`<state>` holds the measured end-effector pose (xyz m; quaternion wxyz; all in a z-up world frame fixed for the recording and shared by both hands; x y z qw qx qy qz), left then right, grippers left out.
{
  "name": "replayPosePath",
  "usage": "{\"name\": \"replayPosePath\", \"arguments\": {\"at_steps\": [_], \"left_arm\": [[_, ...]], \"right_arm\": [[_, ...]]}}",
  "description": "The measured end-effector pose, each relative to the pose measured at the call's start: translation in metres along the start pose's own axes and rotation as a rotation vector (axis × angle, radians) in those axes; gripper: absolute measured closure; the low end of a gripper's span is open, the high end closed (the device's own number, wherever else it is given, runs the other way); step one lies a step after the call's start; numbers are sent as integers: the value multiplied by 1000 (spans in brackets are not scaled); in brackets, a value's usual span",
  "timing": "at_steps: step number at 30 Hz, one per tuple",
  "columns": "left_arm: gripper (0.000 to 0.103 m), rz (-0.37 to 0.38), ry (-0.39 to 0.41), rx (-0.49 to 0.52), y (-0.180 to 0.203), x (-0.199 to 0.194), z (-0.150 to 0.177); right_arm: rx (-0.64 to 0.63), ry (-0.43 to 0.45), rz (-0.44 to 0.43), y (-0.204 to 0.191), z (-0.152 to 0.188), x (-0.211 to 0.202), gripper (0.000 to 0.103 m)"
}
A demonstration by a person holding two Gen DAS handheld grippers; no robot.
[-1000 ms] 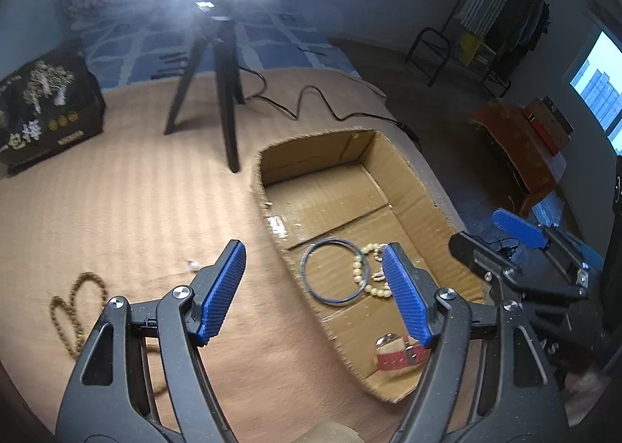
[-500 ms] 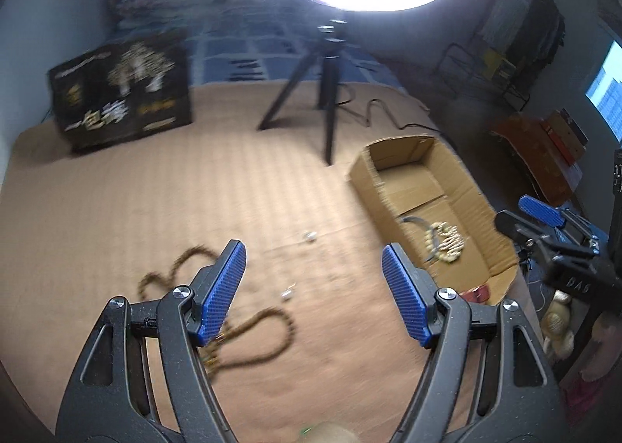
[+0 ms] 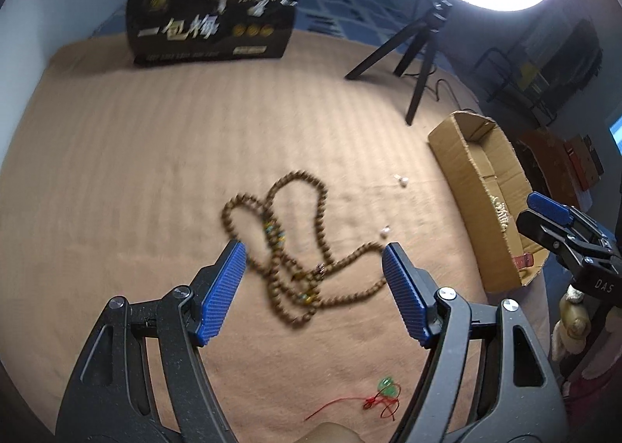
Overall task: Organize jewelry
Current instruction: 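Withdraw both tools from the box toward the brown prayer beads, then grasp the brown prayer beads with the left tool while the right tool grasps a pearl earring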
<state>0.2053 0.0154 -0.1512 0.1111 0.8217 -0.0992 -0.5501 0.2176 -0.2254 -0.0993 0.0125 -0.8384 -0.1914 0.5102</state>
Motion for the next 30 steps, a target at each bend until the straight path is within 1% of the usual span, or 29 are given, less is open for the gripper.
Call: {"name": "replayPosePath", "arguments": {"at_steps": [5, 7, 8, 9, 10, 11, 13, 15, 18, 21, 26, 30], "left_arm": [[28, 26, -46, -62, -16, 15, 10], [28, 31, -64, -72, -19, 21, 14], [28, 31, -71, -76, -21, 25, 16], [28, 32, -79, -77, -22, 28, 18], [28, 33, -83, -78, -23, 30, 19], [28, 34, -89, -82, -24, 32, 20], [28, 40, -92, -81, -24, 34, 20], [28, 49, -95, -80, -24, 36, 21], [28, 66, -101, -109, -28, 40, 20], [28, 70, -110, -126, -31, 45, 18], [29, 71, -126, -143, -34, 52, 18], [30, 68, -129, -139, -32, 57, 16]], "right_arm": [[18, -57, -35, -14, -1, 24, 24], [24, -79, -42, -17, -2, 34, 24], [27, -91, -45, -19, -2, 39, 26], [30, -102, -47, -20, -3, 44, 34], [36, -120, -48, -20, -3, 51, 38], [49, -136, -54, -20, -2, 56, 44], [78, -166, -78, -20, -1, 69, 49], [105, -197, -93, -20, 0, 81, 60], [137, -223, -115, -20, 1, 93, 65], [165, -245, -114, -20, 2, 105, 71], [194, -270, -105, -20, 3, 122, 72], [188, -274, -90, -21, 0, 131, 78]]}}
Point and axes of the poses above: each gripper's, at about its wrist camera, not at the fingertips, and x roughly the way its jaws point, y to its right, z to its underside, the point moved 4 cm from there along x, roughly the way its jaws point, and after that the axes turned 4 degrees about -y, right-handed, at the moved point
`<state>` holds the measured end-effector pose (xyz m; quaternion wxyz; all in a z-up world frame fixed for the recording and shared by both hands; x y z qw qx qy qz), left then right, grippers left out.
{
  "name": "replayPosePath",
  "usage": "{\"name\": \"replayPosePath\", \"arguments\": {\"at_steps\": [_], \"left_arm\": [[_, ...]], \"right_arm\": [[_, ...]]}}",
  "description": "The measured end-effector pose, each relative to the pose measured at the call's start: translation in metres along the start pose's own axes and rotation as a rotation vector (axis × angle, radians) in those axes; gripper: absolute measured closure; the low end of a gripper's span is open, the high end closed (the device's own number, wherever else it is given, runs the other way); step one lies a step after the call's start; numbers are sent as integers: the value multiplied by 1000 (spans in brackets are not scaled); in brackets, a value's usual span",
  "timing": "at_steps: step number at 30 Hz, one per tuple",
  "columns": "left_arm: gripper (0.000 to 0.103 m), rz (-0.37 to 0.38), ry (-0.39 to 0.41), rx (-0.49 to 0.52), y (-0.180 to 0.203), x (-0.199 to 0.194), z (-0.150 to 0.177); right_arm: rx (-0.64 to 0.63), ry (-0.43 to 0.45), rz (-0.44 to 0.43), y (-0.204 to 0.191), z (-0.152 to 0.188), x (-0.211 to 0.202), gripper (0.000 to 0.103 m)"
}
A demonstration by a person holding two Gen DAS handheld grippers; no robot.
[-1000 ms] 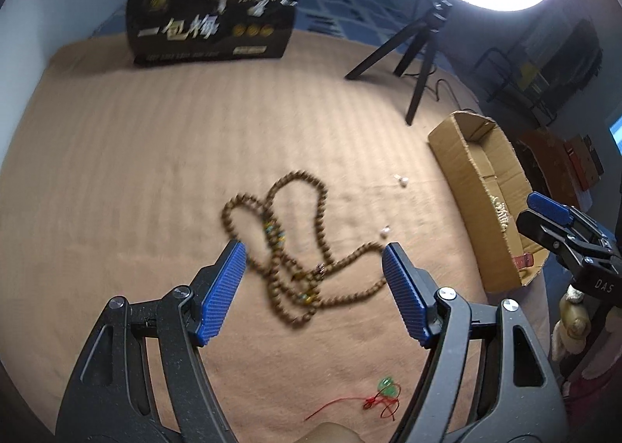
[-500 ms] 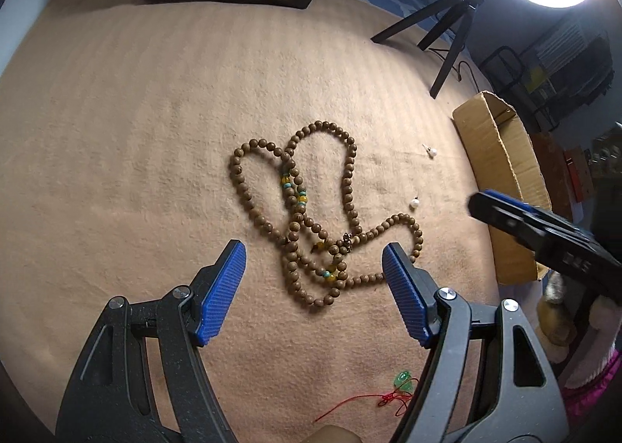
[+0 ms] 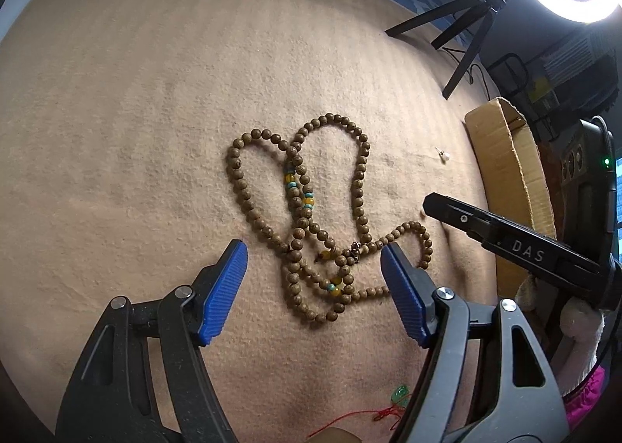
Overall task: Organize jewelry
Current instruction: 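Grasp the brown prayer beads with the left tool while the right tool grasps a pearl earring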
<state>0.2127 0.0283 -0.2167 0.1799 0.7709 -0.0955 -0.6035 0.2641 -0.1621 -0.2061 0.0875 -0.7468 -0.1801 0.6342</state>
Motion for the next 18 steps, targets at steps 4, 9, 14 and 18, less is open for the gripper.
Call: {"name": "replayPosePath", "arguments": {"at_steps": [4, 9, 14, 18], "left_arm": [[30, 1, 0, -5, 1, 3, -2], [30, -4, -5, -7, 6, 11, -6], [30, -39, 2, -5, 15, 20, -12], [30, -77, 8, -4, 20, 28, -15]], "right_arm": [[-30, -1, 28, -6, -2, 7, 82], [-80, 2, 90, -12, -1, 12, 92], [-88, 12, 112, -7, 0, 11, 96], [-88, 19, 123, -5, 1, 8, 96]]}}
Point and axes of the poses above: each gripper's, at about its wrist camera, not at the fingertips, and x roughly the way its jaws point, y to its right, z to its underside, the point moved 4 cm from there along x, roughly the way its jaws point, and after that the axes turned 4 degrees about -y, right-handed, at the moved point
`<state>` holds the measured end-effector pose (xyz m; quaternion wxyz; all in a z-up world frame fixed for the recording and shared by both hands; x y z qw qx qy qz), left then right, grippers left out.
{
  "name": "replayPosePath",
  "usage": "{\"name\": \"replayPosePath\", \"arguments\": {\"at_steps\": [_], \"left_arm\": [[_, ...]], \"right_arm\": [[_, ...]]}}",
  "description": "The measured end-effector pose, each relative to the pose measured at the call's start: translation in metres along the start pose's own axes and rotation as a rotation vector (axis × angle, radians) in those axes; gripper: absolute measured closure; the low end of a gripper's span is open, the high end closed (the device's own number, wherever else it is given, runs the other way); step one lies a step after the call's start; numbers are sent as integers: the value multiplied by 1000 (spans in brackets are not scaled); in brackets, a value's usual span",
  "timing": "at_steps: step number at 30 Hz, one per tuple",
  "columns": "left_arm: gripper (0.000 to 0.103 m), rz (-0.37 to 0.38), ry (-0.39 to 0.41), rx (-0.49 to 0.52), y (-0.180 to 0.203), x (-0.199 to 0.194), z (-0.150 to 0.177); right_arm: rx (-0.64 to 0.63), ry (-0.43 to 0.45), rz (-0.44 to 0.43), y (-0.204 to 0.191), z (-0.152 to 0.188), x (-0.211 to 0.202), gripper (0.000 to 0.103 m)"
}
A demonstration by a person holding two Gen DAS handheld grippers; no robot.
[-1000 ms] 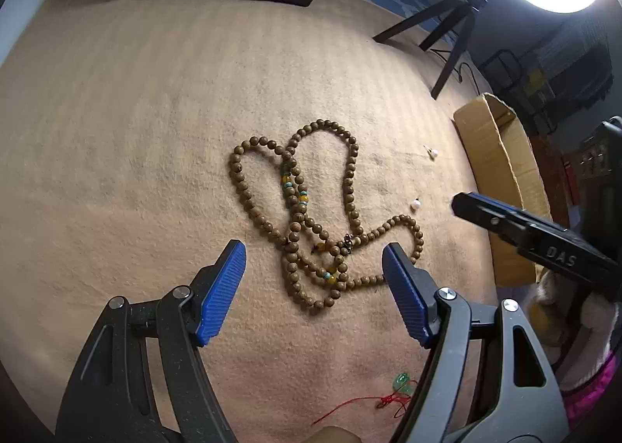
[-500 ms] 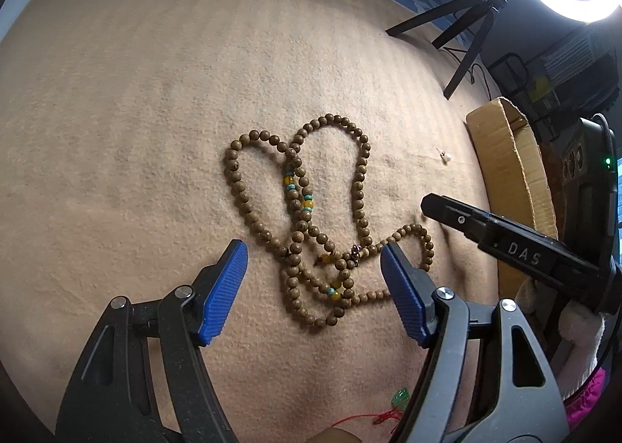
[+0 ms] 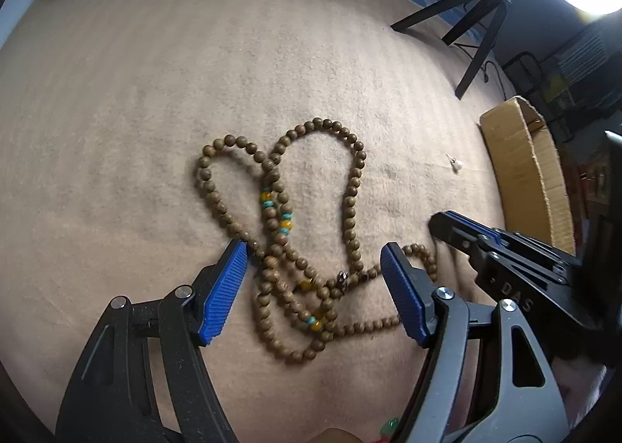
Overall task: Organize jewelry
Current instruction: 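Grasp the brown prayer beads with the left tool while the right tool grasps a pearl earring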
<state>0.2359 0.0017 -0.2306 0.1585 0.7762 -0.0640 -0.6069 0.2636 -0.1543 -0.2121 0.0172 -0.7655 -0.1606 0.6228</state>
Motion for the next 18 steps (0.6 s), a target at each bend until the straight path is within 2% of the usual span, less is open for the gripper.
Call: {"name": "replayPosePath", "arguments": {"at_steps": [4, 7, 11, 13, 15, 18], "left_arm": [[30, -64, 14, 37, 13, 9, -2], [44, -151, 41, 86, 20, 16, -3], [72, -186, 70, 116, 22, 18, -4], [83, -171, 76, 112, 18, 17, -6], [92, -123, 75, 80, 10, 16, -9], [92, -62, 65, 43, -2, 12, -12]], "right_arm": [[14, 2, -4, 7, 2, -3, 97], [14, 2, -5, 7, 2, -4, 97], [6, 4, 0, 9, 3, -5, 97], [4, 5, 4, 7, 2, -4, 97], [2, 8, 6, 7, 2, -4, 97], [-6, 11, 11, 6, 3, -4, 97]]}}
Point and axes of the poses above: each gripper's, at about its wrist camera, not at the fingertips, and x roughly the way its jaws point, y to its right, z to its underside, the point moved 4 cm from there along x, roughly the way its jaws point, and after that the axes turned 4 degrees about -y, right-handed, at the moved point
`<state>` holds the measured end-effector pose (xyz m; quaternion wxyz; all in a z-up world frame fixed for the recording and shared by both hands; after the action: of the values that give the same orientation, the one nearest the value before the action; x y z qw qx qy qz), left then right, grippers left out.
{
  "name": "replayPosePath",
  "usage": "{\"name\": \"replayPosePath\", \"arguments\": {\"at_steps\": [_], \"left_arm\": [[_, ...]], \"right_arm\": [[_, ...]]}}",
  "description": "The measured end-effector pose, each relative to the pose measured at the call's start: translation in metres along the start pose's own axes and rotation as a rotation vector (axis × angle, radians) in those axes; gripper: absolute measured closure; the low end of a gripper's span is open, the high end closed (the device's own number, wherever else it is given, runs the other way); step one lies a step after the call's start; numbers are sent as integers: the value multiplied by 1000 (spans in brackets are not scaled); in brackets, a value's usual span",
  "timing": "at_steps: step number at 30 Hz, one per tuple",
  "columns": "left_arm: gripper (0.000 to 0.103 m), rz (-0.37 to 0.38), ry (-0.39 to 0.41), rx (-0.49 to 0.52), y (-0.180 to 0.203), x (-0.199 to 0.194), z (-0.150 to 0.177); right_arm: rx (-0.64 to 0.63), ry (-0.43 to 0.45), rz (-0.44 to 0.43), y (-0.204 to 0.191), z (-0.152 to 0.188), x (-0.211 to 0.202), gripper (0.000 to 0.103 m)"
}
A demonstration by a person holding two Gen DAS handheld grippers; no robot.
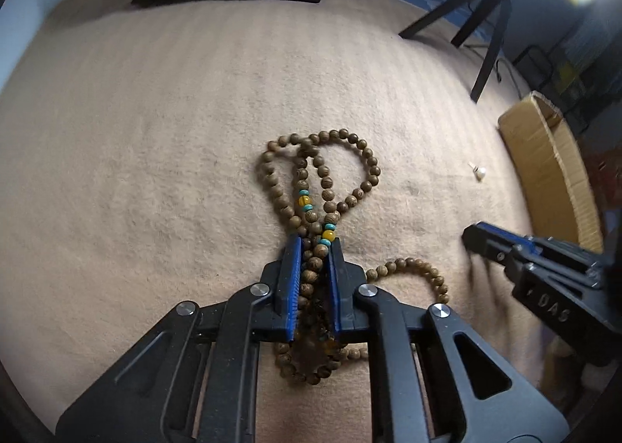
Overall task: Organize jewelry
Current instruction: 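Grasp the brown prayer beads with the left tool while the right tool grasps a pearl earring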
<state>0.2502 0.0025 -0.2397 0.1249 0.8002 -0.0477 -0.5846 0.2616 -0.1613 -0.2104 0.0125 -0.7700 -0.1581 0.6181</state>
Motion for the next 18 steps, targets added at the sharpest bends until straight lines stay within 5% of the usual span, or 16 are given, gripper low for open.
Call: {"name": "replayPosePath", "arguments": {"at_steps": [5, 18], "left_arm": [[99, 34, 12, -30, -11, -9, -4], [99, 120, 109, -29, -1, -71, -2]], "right_arm": [[-1, 12, -6, -1, 0, -4, 97], [-32, 107, -44, -5, 2, -53, 97]]}}
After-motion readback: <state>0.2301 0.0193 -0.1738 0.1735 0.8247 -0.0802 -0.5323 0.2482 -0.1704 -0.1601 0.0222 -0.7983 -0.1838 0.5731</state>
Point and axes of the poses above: each gripper's, at about its wrist camera, not at the fingertips, and x roughly the way its jaws point, y to its right, z to its underside, the point moved 4 cm from there along x, roughly the way its jaws point, and after that the axes turned 4 degrees about -y, right-handed, at the moved point
